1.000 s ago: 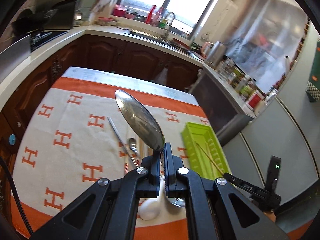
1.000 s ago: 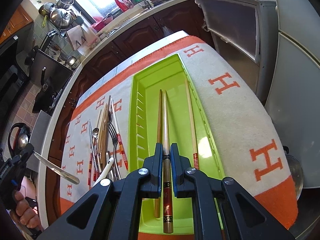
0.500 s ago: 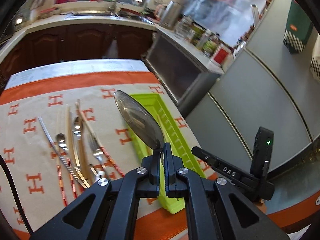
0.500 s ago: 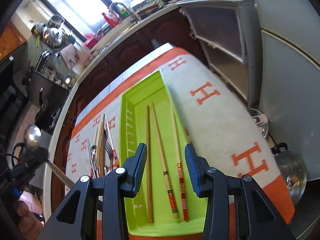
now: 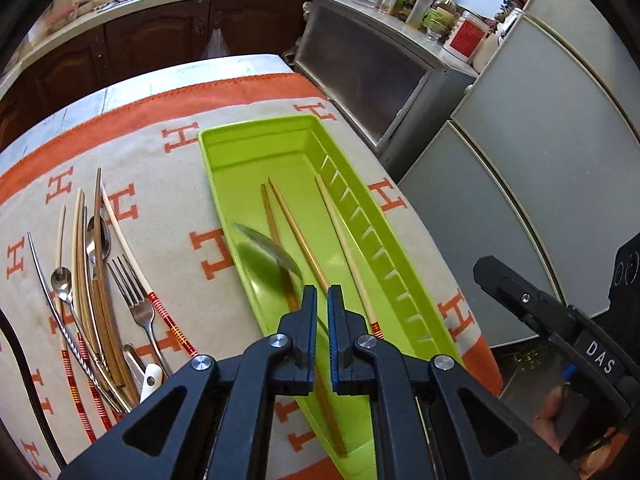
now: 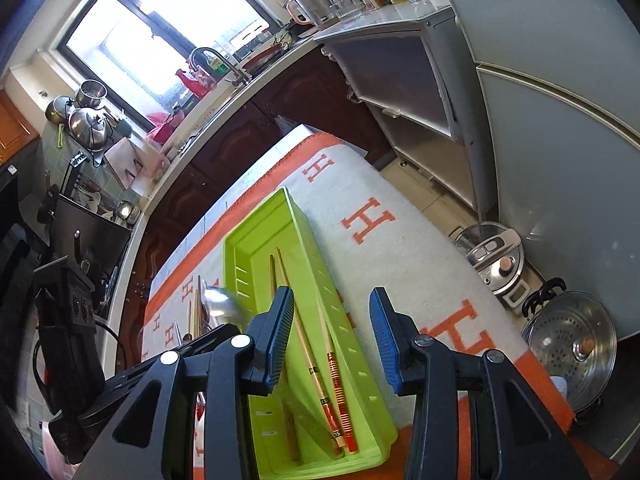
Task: Organize utensils
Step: 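Lay the silver spoon in the green tray with the left tool while the right tool releases its chopstick, then grasp a metal chopstick from the pile with the left tool, then lift the metal chopstick toward the green tray with the left tool while the right tool reaches into the pile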
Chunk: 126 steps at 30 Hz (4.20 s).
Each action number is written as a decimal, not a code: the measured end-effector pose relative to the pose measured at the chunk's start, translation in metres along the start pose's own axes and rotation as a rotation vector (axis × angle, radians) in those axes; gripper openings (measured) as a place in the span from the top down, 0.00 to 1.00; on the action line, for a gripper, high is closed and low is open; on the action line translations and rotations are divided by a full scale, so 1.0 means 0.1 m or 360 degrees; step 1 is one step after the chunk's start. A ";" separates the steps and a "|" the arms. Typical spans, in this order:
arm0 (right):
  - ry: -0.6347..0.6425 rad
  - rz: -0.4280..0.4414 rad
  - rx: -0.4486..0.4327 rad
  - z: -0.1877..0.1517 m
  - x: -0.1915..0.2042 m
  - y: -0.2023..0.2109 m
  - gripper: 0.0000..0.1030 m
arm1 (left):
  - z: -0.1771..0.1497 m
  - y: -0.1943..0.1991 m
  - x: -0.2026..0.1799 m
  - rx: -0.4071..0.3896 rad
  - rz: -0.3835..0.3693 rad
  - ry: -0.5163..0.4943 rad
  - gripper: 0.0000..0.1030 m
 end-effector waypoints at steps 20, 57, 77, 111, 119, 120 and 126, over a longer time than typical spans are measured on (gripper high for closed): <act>0.0204 0.0056 0.0160 -0.28 0.57 -0.40 0.61 | -0.52 0.76 0.87 -0.0188 0.0334 0.0234 0.60; 0.0815 0.0276 0.0429 -0.76 2.09 -1.07 0.61 | -0.14 0.45 2.44 -0.0097 0.0141 0.0955 0.64; 0.0814 0.0277 0.0485 -0.79 2.08 -1.28 0.61 | 0.16 0.13 2.44 -0.0052 0.0304 0.0983 0.92; 0.1259 0.0332 0.0600 -0.98 2.86 -1.57 0.80 | -0.45 0.56 2.58 -0.0103 0.0346 0.0775 0.97; 0.1445 0.0250 0.0685 -1.02 3.03 -1.96 0.88 | -0.64 0.68 2.77 -0.0113 0.0271 0.0849 0.97; 0.1459 0.0242 0.0692 -1.02 3.05 -2.01 0.89 | -0.65 0.68 2.79 -0.0113 0.0264 0.0853 0.97; 0.1586 0.0211 0.0700 -1.09 3.16 -2.11 0.91 | -0.66 0.65 2.81 -0.0108 0.0226 0.0858 0.97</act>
Point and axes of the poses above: each gripper's, at about its wrist camera, not at the fingertips, and y roughly against the way its jaws point, x to its left, z to its top, the point moved 2 cm from there along -y, roughly the way its jaws point, and after that the axes turned 9 degrees about y, right-handed, at the moved point
